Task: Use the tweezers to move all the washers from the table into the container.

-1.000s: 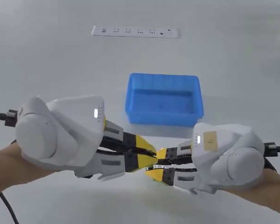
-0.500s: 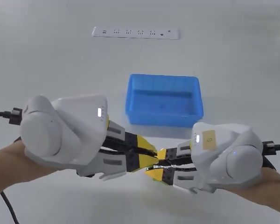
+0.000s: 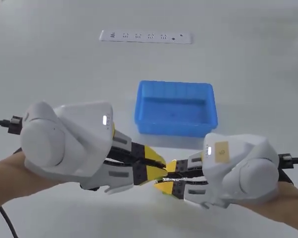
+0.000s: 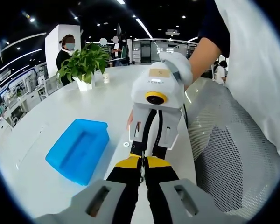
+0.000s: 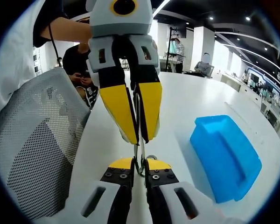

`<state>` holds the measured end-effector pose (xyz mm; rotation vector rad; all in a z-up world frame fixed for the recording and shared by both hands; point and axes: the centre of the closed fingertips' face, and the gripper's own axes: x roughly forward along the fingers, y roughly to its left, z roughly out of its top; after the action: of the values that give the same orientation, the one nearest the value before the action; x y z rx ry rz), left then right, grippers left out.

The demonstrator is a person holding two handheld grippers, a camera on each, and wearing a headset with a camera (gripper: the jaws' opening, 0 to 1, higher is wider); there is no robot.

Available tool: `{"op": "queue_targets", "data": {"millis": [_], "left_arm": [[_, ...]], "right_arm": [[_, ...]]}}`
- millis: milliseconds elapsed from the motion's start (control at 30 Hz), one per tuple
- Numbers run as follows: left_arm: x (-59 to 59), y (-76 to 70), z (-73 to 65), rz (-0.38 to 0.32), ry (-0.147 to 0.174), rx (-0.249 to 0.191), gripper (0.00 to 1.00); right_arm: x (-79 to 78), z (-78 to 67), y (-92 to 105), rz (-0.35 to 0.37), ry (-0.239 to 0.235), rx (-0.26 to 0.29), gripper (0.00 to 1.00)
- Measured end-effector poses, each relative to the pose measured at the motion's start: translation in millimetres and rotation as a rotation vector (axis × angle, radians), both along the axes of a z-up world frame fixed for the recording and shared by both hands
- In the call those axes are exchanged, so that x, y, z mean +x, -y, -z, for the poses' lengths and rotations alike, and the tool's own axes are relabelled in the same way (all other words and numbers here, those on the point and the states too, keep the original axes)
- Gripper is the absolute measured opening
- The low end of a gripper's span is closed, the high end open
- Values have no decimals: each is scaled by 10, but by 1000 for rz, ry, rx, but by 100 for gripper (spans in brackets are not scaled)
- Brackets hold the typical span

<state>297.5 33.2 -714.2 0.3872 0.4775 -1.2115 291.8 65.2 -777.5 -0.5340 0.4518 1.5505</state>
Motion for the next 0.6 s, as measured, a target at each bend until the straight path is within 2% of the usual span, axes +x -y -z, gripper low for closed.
{"op": "queue_targets", "data": {"millis": [167,433,600], "left_arm": [[17,-14,-33,-8,2,-8,7],[55,-14,-182,-22,5,-42,7],[90,-11,-260,-32,22,-53,8]], "right_arm": [[18,-33,-18,9,1,8,9],[64,-161,-26,15,12,26,9],[104,-240,-12,33,9,47,9]]}}
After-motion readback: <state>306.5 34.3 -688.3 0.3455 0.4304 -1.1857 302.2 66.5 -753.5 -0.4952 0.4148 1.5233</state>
